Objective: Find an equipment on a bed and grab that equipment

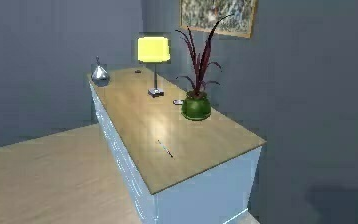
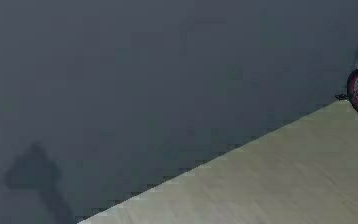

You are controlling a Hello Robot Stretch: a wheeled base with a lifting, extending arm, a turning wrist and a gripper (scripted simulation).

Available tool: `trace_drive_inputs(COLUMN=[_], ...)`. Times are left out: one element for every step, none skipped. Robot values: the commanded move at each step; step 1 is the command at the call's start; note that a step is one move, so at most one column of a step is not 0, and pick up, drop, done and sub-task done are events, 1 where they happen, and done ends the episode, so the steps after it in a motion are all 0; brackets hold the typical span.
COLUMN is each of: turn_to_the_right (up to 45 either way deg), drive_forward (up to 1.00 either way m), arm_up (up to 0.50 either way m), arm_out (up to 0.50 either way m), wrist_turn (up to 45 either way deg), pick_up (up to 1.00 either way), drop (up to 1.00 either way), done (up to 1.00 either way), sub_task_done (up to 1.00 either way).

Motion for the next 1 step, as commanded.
trace_drive_inputs(turn_to_the_right=[-45.0], drive_forward=[0.0], arm_up=[0.0], arm_out=[0.0], wrist_turn=[0.0], pick_up=[0.0], drop=[0.0], done=[0.0], sub_task_done=[0.0])
